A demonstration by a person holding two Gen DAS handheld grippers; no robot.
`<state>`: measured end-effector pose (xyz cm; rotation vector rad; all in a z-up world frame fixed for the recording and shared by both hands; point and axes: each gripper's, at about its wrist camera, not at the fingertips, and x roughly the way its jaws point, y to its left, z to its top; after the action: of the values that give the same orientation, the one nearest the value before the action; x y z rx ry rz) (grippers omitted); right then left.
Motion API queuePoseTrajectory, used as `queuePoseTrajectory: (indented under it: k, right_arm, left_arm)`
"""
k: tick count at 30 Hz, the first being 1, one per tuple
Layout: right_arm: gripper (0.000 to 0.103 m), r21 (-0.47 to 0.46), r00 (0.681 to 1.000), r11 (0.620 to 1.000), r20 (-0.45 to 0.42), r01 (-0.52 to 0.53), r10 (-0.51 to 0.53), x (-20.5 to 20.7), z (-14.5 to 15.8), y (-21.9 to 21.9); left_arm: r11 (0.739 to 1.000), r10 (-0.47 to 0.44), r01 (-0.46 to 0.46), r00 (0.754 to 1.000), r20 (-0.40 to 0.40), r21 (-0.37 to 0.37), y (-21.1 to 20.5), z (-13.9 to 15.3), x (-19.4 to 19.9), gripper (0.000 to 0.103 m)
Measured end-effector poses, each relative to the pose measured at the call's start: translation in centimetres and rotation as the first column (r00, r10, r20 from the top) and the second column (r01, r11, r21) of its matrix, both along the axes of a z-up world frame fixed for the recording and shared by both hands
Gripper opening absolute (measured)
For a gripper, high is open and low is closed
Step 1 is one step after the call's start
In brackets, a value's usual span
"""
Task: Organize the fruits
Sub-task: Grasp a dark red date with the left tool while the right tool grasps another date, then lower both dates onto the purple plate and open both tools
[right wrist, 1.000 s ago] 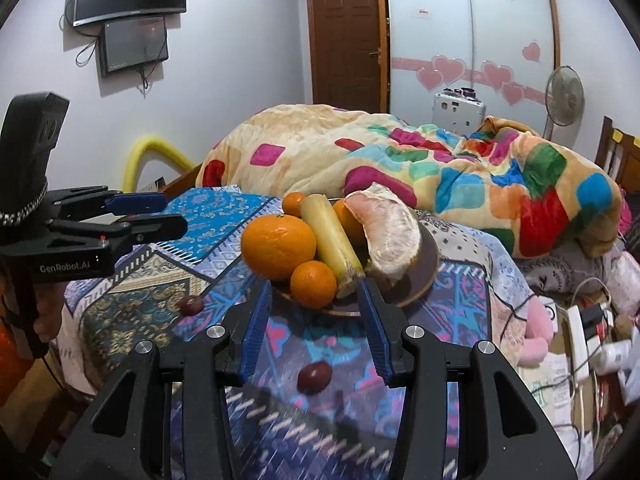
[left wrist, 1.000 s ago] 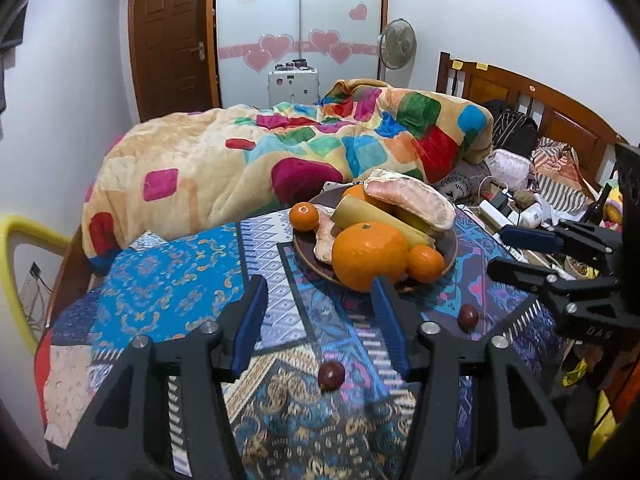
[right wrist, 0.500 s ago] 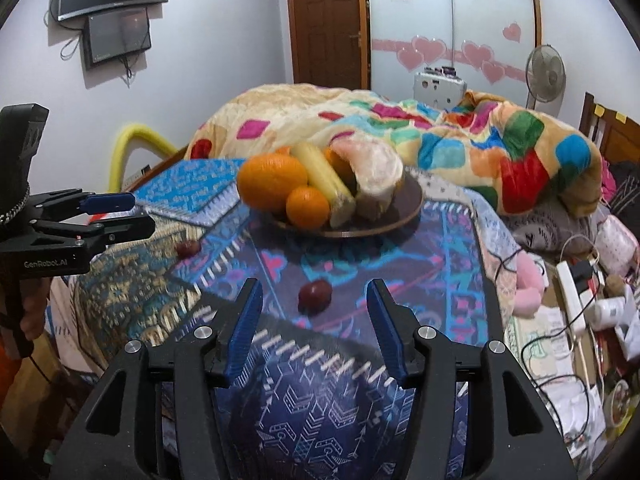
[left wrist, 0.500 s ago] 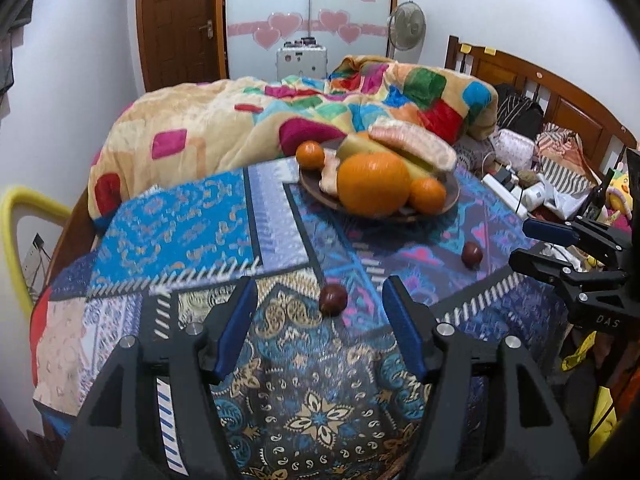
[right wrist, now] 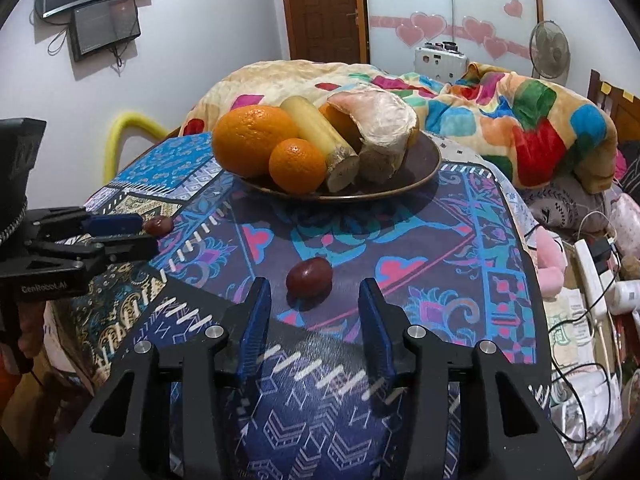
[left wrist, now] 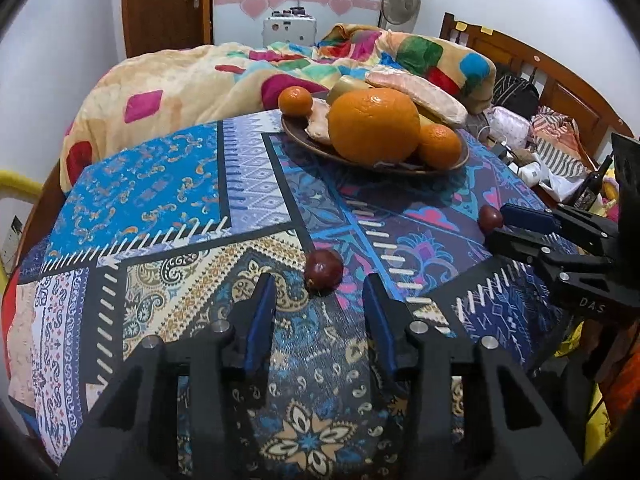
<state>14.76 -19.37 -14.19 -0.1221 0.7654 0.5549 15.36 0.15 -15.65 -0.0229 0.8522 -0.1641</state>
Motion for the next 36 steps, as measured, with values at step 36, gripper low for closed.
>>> queuePoseTrajectory:
  k: [36]
  right_arm:
    - [0.020,0.071,0.989,0.997,0.151,-0.006,-0.005,1.6,5.0,0.3]
  left_arm:
    - [1.000,-0.014,0.017,0.986,0.164,-0.021,-1.1,6.8,2.6,0.014]
